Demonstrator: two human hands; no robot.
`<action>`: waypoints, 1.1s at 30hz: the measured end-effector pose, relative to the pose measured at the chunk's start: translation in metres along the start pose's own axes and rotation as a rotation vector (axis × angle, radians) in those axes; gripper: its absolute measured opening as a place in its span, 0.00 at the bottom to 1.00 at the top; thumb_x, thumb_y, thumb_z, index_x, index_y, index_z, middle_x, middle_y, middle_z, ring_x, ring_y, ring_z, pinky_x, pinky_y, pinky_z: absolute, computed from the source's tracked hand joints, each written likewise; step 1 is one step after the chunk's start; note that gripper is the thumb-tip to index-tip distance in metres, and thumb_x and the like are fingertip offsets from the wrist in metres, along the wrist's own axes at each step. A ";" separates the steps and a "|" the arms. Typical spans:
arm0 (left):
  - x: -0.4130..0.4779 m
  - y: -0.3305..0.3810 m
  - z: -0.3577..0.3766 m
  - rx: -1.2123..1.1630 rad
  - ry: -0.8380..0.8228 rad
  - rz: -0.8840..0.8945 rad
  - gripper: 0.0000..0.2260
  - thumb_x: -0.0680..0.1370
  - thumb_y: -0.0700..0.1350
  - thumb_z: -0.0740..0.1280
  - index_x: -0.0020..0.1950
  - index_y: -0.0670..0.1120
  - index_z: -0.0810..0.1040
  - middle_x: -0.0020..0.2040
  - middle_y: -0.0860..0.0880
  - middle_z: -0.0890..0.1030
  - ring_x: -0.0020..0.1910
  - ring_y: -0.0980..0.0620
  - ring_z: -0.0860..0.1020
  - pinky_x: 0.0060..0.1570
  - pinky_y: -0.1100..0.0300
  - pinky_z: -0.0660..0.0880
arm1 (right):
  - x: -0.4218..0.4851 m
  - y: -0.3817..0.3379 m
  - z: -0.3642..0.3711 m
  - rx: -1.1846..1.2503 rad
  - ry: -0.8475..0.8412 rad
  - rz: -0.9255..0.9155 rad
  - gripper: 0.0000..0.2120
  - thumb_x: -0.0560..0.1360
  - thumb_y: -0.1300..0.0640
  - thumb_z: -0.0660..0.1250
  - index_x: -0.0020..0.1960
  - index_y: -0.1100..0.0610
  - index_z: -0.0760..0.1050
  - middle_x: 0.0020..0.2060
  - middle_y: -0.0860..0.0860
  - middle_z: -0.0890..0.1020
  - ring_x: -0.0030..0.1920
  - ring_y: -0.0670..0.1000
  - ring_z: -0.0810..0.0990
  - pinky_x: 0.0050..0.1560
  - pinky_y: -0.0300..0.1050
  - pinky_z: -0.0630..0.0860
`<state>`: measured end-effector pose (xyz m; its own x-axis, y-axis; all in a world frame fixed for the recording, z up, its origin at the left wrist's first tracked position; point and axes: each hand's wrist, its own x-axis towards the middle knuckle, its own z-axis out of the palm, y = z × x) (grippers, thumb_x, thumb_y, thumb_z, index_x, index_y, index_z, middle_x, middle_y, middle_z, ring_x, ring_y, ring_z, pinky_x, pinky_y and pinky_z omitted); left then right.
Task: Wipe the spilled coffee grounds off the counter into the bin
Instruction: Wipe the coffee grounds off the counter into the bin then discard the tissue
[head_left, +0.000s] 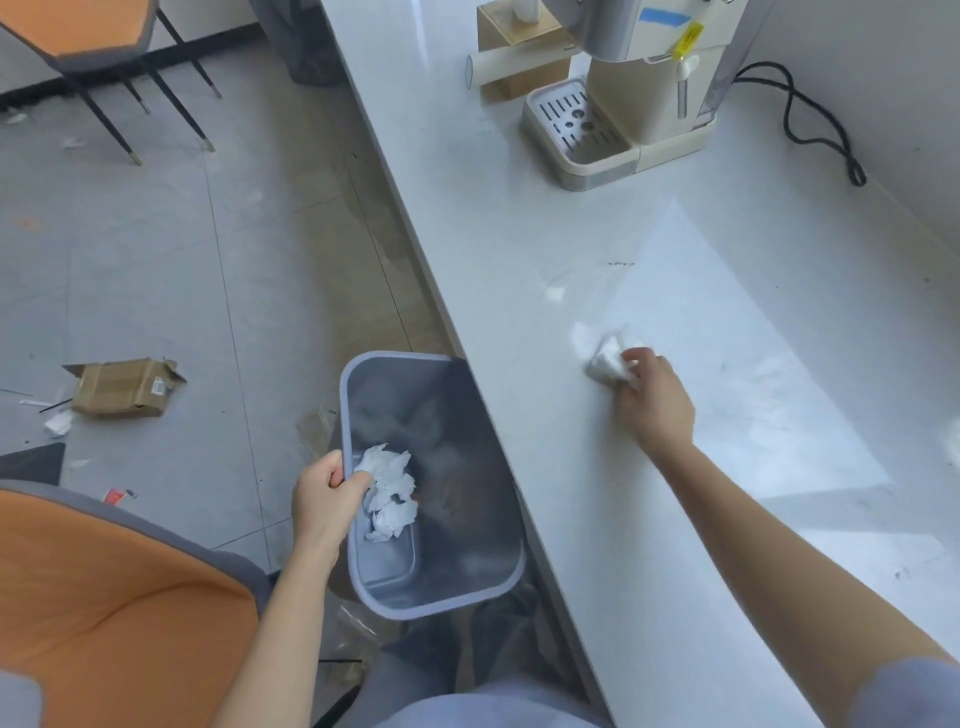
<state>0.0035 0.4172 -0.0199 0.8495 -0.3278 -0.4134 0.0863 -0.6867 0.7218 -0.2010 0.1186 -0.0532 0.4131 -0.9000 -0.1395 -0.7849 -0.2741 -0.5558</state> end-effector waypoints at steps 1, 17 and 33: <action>0.000 -0.001 -0.002 -0.014 0.007 -0.005 0.19 0.69 0.32 0.64 0.30 0.49 0.56 0.25 0.56 0.59 0.31 0.51 0.59 0.34 0.57 0.55 | 0.013 0.009 -0.008 -0.011 0.055 0.087 0.17 0.73 0.61 0.60 0.61 0.52 0.70 0.56 0.55 0.76 0.57 0.58 0.76 0.48 0.48 0.70; 0.012 -0.004 0.003 -0.150 0.023 -0.106 0.09 0.69 0.32 0.62 0.36 0.44 0.66 0.35 0.45 0.65 0.35 0.47 0.63 0.38 0.53 0.60 | -0.027 0.000 0.006 -0.164 -0.201 -0.567 0.24 0.71 0.65 0.66 0.64 0.48 0.74 0.51 0.50 0.76 0.54 0.54 0.76 0.45 0.47 0.76; 0.022 0.008 0.019 -0.044 0.015 -0.021 0.09 0.70 0.33 0.63 0.34 0.43 0.65 0.30 0.48 0.62 0.32 0.49 0.62 0.36 0.55 0.59 | -0.035 -0.057 0.033 -0.175 -0.360 -0.790 0.24 0.70 0.65 0.66 0.64 0.51 0.74 0.51 0.52 0.77 0.54 0.55 0.76 0.41 0.49 0.78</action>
<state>0.0126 0.3918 -0.0334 0.8552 -0.3036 -0.4200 0.1264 -0.6637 0.7372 -0.1555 0.1770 -0.0437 0.9615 -0.2728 -0.0336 -0.2561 -0.8451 -0.4693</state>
